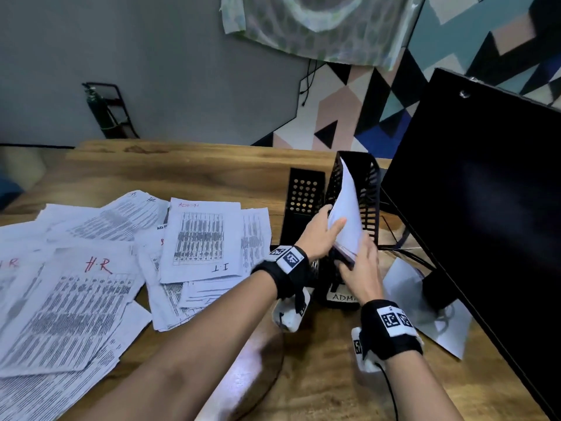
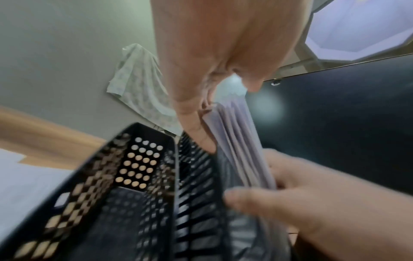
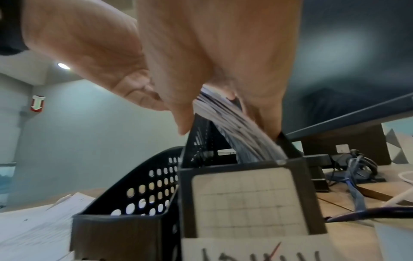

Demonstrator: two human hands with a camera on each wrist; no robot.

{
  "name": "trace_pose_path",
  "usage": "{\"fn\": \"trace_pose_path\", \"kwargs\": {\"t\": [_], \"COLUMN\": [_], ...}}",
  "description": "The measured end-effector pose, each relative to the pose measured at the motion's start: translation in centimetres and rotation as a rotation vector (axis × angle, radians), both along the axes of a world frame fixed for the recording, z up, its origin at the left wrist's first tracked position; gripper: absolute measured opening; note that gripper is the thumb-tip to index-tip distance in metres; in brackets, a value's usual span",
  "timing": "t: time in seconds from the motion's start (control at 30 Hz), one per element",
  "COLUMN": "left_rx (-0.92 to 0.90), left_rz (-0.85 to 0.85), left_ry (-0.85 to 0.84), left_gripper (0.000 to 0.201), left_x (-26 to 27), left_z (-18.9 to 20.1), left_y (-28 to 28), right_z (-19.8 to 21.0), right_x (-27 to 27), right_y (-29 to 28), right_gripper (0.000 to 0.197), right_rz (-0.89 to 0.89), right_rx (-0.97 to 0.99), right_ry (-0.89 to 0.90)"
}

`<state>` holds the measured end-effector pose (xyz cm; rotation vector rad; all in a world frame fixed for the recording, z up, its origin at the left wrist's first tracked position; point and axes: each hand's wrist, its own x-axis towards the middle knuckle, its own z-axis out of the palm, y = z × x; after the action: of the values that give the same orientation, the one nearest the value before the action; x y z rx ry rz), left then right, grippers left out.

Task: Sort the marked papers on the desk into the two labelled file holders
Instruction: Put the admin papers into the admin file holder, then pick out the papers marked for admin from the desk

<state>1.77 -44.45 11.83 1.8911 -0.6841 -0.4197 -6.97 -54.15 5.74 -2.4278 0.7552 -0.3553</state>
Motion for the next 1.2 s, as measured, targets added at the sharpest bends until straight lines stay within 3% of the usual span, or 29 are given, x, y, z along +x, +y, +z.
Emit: {"fn": "trace_pose_path", "kwargs": {"t": [0.13,0.17,0.23,0.33,0.43,0.53,0.67,0.73,0.8,0.97,1.07,1.13,1.2], "left_rx": [-0.011,0.050,0.206,0.417,0.523,0.557,0.518,0.510,0.490,0.503,0.560,0.597,0.583], "left_rz": [0.220,0.247,0.309,0.412,0.515,0.567,0.579,0.576,0.549,0.474,0.458,0.359,0.264], "left_ry": [-0.021,-0.018,0.000,0.024,0.090,0.119,0.134,0.172,0.212,0.298,0.393,0.454,0.500], "left_gripper": [0.045,0.044,0.042,0.042,0.045,0.045,0.045,0.045,0.044,0.046,0.053,0.056,0.066], "left_x": [2.3,3.1,4.8,6.8,8.0,9.0,11.3,12.6,13.5,13.4,11.7,9.6,6.6], "left_z": [-3.0,-3.9,-6.4,-10.0,-12.3,-13.4,-14.5,-15.0,-15.4,-15.8,-15.7,-15.8,-15.9], "left_y": [6.6,8.7,13.5,20.4,25.9,29.5,32.1,32.6,32.4,31.2,32.7,34.4,35.7], "right_z": [-0.4,-0.9,-2.5,-5.0,-7.2,-8.8,-10.4,-11.0,-10.9,-11.3,-11.0,-10.7,-10.6], "right_x": [0.3,0.7,2.1,4.0,6.3,9.6,14.4,16.2,17.0,15.7,12.7,10.5,9.1], "right_y": [4.7,6.2,9.6,14.2,16.6,17.2,16.6,16.6,17.5,22.0,23.5,23.7,23.4], "right_gripper": [0.055,0.046,0.036,0.033,0.039,0.048,0.078,0.100,0.110,0.091,0.075,0.077,0.080], "right_rz": [-0.127,-0.070,0.126,0.385,0.527,0.436,0.148,0.047,0.030,0.051,0.038,0.002,-0.079], "right_rx": [-0.287,-0.336,-0.318,-0.170,-0.048,-0.027,0.064,0.110,0.082,0.208,0.300,0.335,0.376], "right_ry": [-0.468,-0.588,-0.656,-0.436,-0.014,0.277,0.470,0.504,0.503,0.423,0.503,0.482,0.354]}}
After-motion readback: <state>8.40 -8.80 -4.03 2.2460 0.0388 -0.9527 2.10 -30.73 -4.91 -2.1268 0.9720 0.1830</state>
